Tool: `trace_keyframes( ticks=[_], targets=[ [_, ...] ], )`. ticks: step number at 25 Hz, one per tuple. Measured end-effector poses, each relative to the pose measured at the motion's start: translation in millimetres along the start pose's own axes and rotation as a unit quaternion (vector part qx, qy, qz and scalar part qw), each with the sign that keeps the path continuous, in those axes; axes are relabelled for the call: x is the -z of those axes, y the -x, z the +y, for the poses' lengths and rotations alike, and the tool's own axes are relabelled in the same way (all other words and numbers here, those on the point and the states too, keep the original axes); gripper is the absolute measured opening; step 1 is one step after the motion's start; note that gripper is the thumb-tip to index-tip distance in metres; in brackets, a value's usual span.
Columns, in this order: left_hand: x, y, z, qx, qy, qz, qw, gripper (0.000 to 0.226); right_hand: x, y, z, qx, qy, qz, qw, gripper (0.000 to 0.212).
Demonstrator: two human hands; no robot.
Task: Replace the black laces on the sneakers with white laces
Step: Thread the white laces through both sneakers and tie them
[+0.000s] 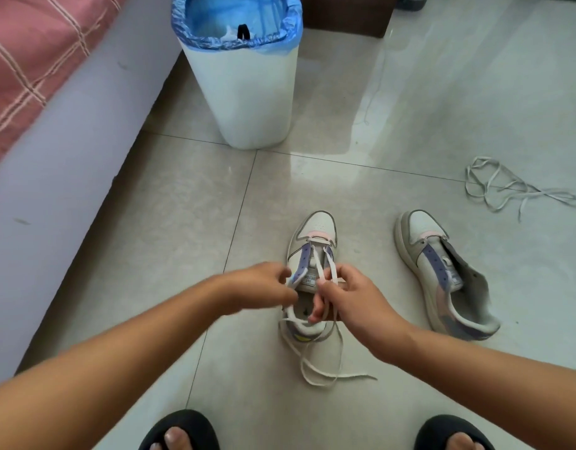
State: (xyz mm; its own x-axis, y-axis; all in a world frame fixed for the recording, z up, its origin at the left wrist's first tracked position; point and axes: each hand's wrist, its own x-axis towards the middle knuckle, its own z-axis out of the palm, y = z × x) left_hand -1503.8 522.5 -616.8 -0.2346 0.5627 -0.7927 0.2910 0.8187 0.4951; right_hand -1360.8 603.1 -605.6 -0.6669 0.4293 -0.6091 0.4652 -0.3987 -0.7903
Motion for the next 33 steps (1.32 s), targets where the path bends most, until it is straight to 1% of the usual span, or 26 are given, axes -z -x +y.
trace_keyframes(
  ticks=[1,2,3,5,6,8,9,11,14,18,20,23,25,26,27,28,29,30,31,32,33],
  targets=[
    [10,6,3,0.0,0.063,0.004,0.998,0.028,-1,5,3,0.021,0.012,0.002,1.0,0.008],
    [15,10,6,0.007,0.121,0.009,0.993,0.025,-2,11,6,0.039,0.024,-0.009,0.999,0.012],
    [16,15,11,0.015,0.155,0.004,0.988,0.031,-2,16,8,0.054,0.043,-0.027,0.997,0.016],
    [6,21,19,0.012,0.161,-0.021,0.987,0.048,-2,24,11,0.09,0.122,-0.063,0.986,0.018],
    [-2,23,21,0.003,0.15,-0.031,0.988,0.05,-1,26,13,0.109,0.179,-0.073,0.975,0.018],
    [-12,27,24,-0.013,0.136,-0.03,0.99,0.04,2,28,14,0.123,0.264,-0.079,0.953,0.017],
    [-12,27,24,-0.014,0.134,-0.022,0.991,0.034,5,28,15,0.118,0.271,-0.075,0.953,0.016],
    [-9,27,19,-0.005,0.137,-0.012,0.99,0.028,10,28,14,0.078,0.237,-0.049,0.967,0.015],
    [-4,31,11,0.005,0.143,-0.005,0.99,0.025,24,24,12,-0.025,0.138,0.002,0.99,0.019],
    [-4,38,5,0.01,0.133,0.023,0.991,0.02,42,29,6,-0.116,0.077,0.002,0.99,0.025],
    [-6,40,4,0.009,0.149,0.04,0.988,0.017,46,31,5,-0.163,0.037,-0.001,0.986,0.025],
    [-6,43,10,-0.029,0.217,0.097,0.971,0.015,54,30,8,-0.231,-0.024,0.016,0.972,0.018],
    [-1,40,10,-0.048,0.27,0.165,0.947,0.016,67,27,10,-0.246,-0.015,0.062,0.967,0.02],
    [3,36,6,-0.051,0.277,0.209,0.936,0.014,75,26,11,-0.247,0.002,0.089,0.965,0.021],
    [8,32,0,-0.058,0.256,0.254,0.931,0.012,86,27,13,-0.243,0.032,0.111,0.963,0.02],
    [13,28,-8,-0.062,0.202,0.295,0.932,0.011,97,29,14,-0.234,0.075,0.126,0.961,0.02],
    [19,25,-16,-0.064,0.116,0.321,0.938,0.012,109,31,16,-0.223,0.135,0.131,0.957,0.02],
    [23,20,-26,-0.058,-0.005,0.329,0.942,0.013,121,34,18,-0.214,0.203,0.125,0.947,0.021],
    [26,15,-36,-0.044,-0.159,0.323,0.932,0.014,132,37,20,-0.212,0.276,0.105,0.931,0.021],
    [28,11,-45,-0.026,-0.31,0.305,0.9,0.013,140,40,22,-0.218,0.347,0.079,0.909,0.022],
    [29,8,-52,-0.009,-0.428,0.282,0.859,0.009,145,43,24,-0.229,0.411,0.049,0.881,0.021]
  ],
)
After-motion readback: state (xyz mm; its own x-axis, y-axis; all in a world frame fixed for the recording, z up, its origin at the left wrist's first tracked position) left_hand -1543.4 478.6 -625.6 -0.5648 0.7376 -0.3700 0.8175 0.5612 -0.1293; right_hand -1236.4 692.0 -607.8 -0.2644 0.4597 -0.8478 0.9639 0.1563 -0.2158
